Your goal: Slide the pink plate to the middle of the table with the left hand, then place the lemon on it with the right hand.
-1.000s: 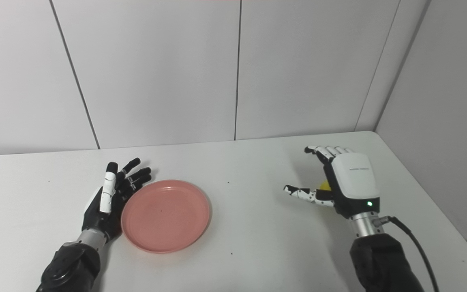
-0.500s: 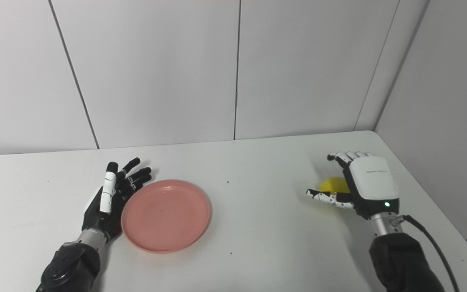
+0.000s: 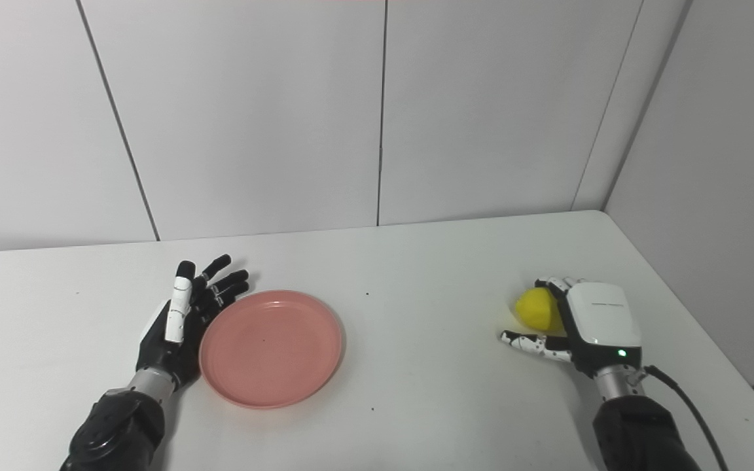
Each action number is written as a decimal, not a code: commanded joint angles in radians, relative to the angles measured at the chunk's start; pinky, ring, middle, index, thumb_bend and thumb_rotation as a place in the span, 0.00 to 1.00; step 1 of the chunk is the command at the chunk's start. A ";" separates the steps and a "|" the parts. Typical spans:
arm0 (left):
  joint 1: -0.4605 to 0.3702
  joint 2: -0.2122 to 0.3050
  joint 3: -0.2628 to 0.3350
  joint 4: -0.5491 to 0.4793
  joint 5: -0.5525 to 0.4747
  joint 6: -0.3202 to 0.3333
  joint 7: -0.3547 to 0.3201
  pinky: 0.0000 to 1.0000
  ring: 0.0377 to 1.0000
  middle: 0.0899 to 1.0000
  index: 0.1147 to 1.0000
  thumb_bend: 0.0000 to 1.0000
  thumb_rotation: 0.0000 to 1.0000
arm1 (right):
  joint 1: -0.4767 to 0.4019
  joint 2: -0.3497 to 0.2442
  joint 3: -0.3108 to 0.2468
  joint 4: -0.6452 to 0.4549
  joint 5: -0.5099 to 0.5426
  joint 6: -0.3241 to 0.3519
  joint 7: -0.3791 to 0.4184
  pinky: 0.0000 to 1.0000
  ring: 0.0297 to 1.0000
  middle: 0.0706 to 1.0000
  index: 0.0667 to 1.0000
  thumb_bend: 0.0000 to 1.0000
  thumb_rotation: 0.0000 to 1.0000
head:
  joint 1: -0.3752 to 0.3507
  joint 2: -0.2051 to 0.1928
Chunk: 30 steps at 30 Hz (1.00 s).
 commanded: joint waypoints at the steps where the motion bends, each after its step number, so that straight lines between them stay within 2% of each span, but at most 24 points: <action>1: 0.038 -0.016 -0.013 0.066 0.013 0.060 0.000 0.98 0.83 0.77 0.84 0.86 0.91 | -0.041 -0.029 -0.008 -0.019 0.005 0.029 -0.036 0.73 0.71 0.70 0.68 0.85 0.78 | 0.001 0.001; 8: 0.036 -0.015 -0.022 0.070 0.022 0.050 -0.003 0.96 0.83 0.78 0.85 0.86 0.92 | -0.050 -0.042 0.001 -0.020 0.011 0.032 -0.033 0.73 0.70 0.69 0.68 0.86 0.79 | 0.007 -0.003; 14: 0.038 -0.014 -0.020 0.068 0.015 0.054 -0.009 0.99 0.84 0.78 0.85 0.86 0.93 | -0.051 -0.042 0.014 -0.004 0.021 0.026 -0.040 0.72 0.71 0.70 0.69 0.85 0.78 | 0.009 0.002; 16: 0.040 -0.014 -0.021 0.064 0.015 0.059 -0.011 1.00 0.84 0.78 0.85 0.86 0.93 | -0.051 -0.039 0.017 0.003 0.020 0.026 -0.053 0.63 0.64 0.65 0.66 0.84 0.73 | 0.009 0.004; 20: 0.041 -0.015 -0.019 0.061 0.014 0.063 -0.010 1.00 0.84 0.78 0.85 0.85 0.93 | -0.059 -0.027 0.017 0.027 0.029 0.040 -0.068 0.47 0.53 0.58 0.61 0.80 0.68 | 0.008 0.006; 21: 0.042 -0.016 -0.018 0.061 0.014 0.064 -0.009 1.00 0.84 0.78 0.85 0.85 0.93 | -0.062 -0.022 0.013 0.035 0.038 0.043 -0.070 0.36 0.42 0.50 0.55 0.77 0.63 | 0.008 0.006; 23: 0.043 -0.017 -0.018 0.059 0.013 0.064 -0.010 1.00 0.84 0.78 0.85 0.85 0.93 | -0.068 -0.014 0.011 0.058 0.054 0.049 -0.076 0.27 0.32 0.40 0.47 0.72 0.57 | 0.009 0.006; 24: 0.044 -0.016 -0.018 0.058 0.014 0.064 -0.009 1.00 0.84 0.78 0.85 0.85 0.93 | -0.073 -0.015 0.015 0.079 0.060 0.042 -0.084 0.25 0.30 0.37 0.45 0.71 0.55 | 0.009 0.008; 25: 0.045 -0.016 -0.019 0.058 0.015 0.063 -0.009 1.00 0.84 0.78 0.85 0.85 0.93 | -0.076 -0.017 0.019 0.095 0.064 0.036 -0.091 0.21 0.25 0.30 0.37 0.69 0.47 | 0.009 0.008; 27: 0.045 -0.016 -0.018 0.057 0.014 0.065 -0.009 1.00 0.84 0.78 0.85 0.85 0.93 | -0.078 -0.027 0.032 0.122 0.075 0.014 -0.102 0.18 0.21 0.25 0.32 0.67 0.39 | 0.009 0.009; 30: 0.047 -0.015 -0.018 0.052 0.013 0.069 -0.010 1.00 0.84 0.78 0.85 0.85 0.93 | -0.076 -0.039 0.053 0.146 0.084 0.014 -0.114 0.17 0.20 0.24 0.32 0.65 0.36 | 0.008 0.011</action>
